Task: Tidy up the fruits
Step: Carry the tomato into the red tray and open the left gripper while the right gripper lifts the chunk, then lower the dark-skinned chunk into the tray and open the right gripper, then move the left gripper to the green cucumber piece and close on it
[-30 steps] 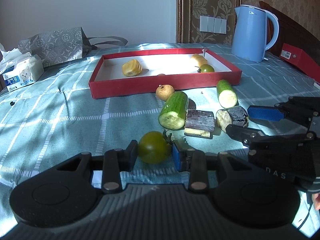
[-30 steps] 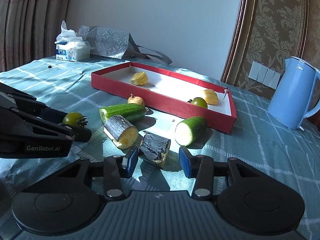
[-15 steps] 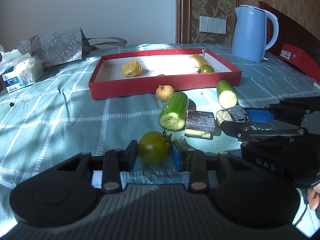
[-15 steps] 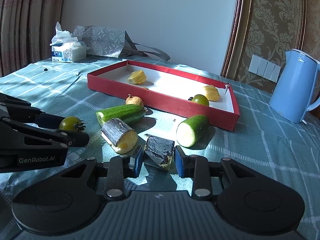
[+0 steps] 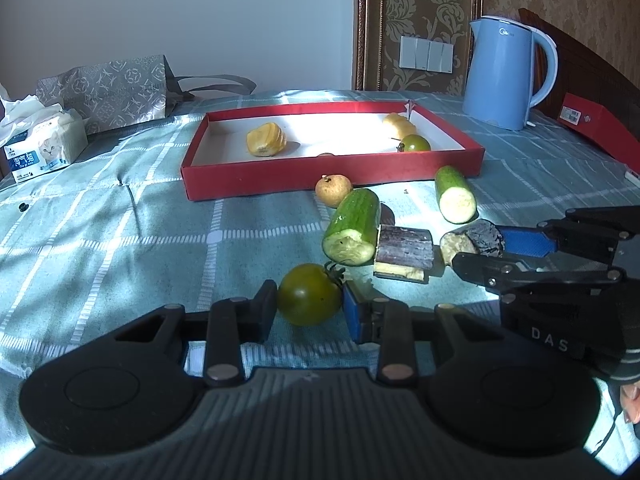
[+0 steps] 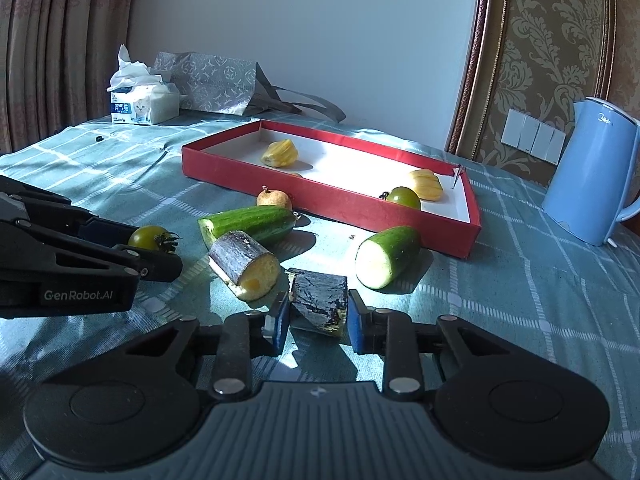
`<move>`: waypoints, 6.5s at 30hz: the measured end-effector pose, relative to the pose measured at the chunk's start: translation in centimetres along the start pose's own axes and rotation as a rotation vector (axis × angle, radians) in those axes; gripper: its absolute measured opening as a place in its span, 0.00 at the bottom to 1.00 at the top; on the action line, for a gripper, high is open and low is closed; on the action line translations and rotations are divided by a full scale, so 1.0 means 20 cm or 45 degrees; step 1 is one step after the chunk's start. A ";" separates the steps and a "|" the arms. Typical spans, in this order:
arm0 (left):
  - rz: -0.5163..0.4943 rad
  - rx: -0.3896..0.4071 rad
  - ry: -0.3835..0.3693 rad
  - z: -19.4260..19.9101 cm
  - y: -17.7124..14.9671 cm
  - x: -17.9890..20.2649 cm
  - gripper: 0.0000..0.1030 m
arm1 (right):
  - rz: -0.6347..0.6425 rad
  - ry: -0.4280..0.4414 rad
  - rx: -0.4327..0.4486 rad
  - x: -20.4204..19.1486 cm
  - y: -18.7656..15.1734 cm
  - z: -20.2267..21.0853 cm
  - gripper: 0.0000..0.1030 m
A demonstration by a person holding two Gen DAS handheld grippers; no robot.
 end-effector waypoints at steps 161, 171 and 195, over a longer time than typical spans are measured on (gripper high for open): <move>-0.144 -0.098 -0.036 -0.26 0.44 0.04 1.00 | -0.356 0.017 0.218 0.36 0.13 0.13 0.57; -0.271 -0.186 0.012 -0.33 0.43 0.12 0.95 | -0.414 0.041 0.229 0.41 0.10 0.12 0.57; -0.321 -0.295 -0.007 -0.42 0.42 0.15 0.72 | -0.427 0.078 0.215 0.41 0.08 0.09 0.58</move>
Point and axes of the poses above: each gripper's, at about its wrist camera, not at the fingertips, and z roughly against the way its jaws point, x to its right, y to its top, the point moved 4 cm from there along -z, roughly the way its jaws point, and after that the axes turned 7 degrees about -x, right-handed, at the moved point
